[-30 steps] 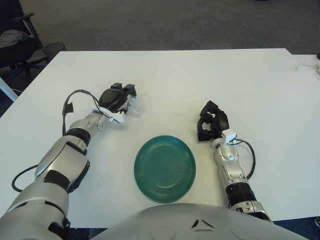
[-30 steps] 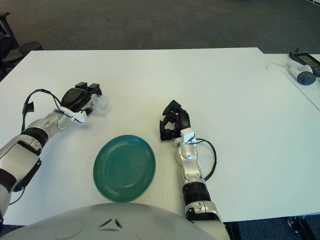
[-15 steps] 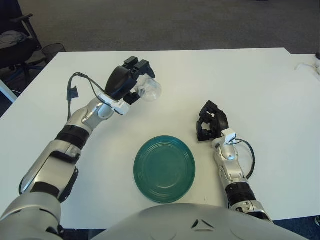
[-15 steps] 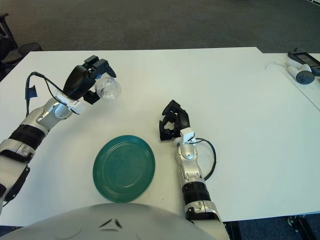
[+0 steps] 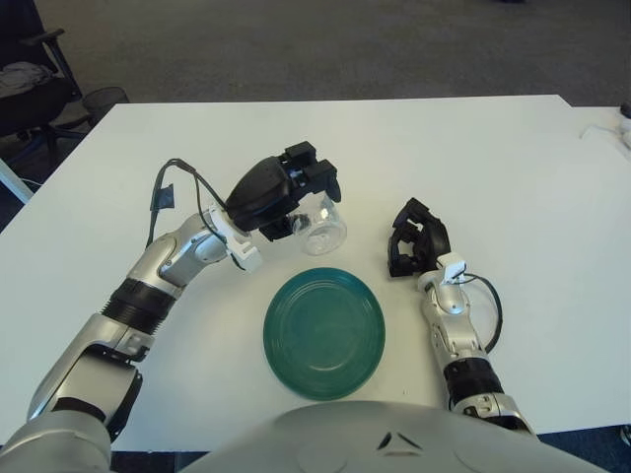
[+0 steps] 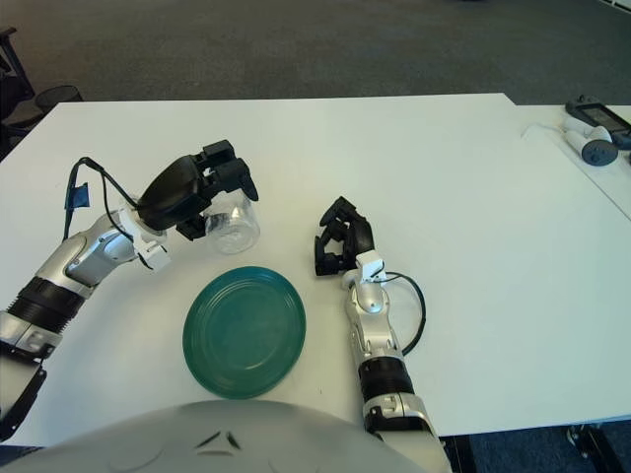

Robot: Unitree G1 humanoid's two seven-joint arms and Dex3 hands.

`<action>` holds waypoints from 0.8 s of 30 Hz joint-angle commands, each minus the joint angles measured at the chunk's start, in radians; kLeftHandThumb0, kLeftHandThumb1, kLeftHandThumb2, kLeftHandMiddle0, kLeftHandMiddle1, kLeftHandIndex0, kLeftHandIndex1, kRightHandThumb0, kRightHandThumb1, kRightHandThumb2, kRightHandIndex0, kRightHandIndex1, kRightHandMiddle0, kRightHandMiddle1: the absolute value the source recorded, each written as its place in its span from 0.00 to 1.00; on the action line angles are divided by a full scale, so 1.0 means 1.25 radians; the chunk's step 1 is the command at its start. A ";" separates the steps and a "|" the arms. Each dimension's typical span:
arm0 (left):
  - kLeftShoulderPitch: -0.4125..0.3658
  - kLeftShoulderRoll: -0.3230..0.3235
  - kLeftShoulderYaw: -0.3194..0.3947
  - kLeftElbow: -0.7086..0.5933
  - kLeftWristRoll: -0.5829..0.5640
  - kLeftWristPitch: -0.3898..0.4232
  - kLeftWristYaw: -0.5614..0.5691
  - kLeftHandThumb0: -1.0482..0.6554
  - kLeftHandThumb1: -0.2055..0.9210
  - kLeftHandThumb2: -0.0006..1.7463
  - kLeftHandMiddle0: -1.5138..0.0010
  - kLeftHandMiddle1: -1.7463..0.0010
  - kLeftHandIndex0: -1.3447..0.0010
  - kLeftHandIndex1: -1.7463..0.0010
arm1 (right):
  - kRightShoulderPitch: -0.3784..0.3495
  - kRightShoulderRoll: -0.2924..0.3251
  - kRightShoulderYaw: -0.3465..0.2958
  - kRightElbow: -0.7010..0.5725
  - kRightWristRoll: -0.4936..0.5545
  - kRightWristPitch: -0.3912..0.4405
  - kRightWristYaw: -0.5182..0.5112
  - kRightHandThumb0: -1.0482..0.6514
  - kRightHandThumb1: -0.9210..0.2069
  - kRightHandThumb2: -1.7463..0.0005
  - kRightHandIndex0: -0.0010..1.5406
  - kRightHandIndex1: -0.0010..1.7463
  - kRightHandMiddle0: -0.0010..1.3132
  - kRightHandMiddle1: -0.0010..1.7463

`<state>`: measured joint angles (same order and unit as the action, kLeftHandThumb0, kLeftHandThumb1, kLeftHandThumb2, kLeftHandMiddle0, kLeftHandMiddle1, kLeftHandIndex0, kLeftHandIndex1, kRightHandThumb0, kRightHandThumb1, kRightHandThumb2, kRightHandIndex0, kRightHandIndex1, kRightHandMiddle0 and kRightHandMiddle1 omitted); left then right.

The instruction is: Put the bottle into the plate.

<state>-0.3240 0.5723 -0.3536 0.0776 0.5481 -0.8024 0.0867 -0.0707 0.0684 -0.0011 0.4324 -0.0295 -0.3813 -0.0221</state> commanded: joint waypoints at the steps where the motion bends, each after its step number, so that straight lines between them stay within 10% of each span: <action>1: 0.017 -0.002 0.006 -0.020 -0.011 -0.011 -0.032 0.61 0.23 0.91 0.44 0.06 0.57 0.00 | 0.036 0.004 -0.003 0.045 0.006 0.053 -0.005 0.62 0.82 0.04 0.57 0.97 0.47 1.00; 24: 0.053 -0.016 0.011 -0.088 0.112 -0.165 -0.096 0.61 0.23 0.93 0.46 0.01 0.57 0.00 | 0.020 0.000 -0.004 0.070 -0.011 0.058 -0.043 0.62 0.90 0.00 0.61 0.94 0.53 1.00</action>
<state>-0.2466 0.5210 -0.3560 -0.0096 0.6616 -0.9945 -0.0088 -0.0930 0.0677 -0.0011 0.4601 -0.0520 -0.3820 -0.0769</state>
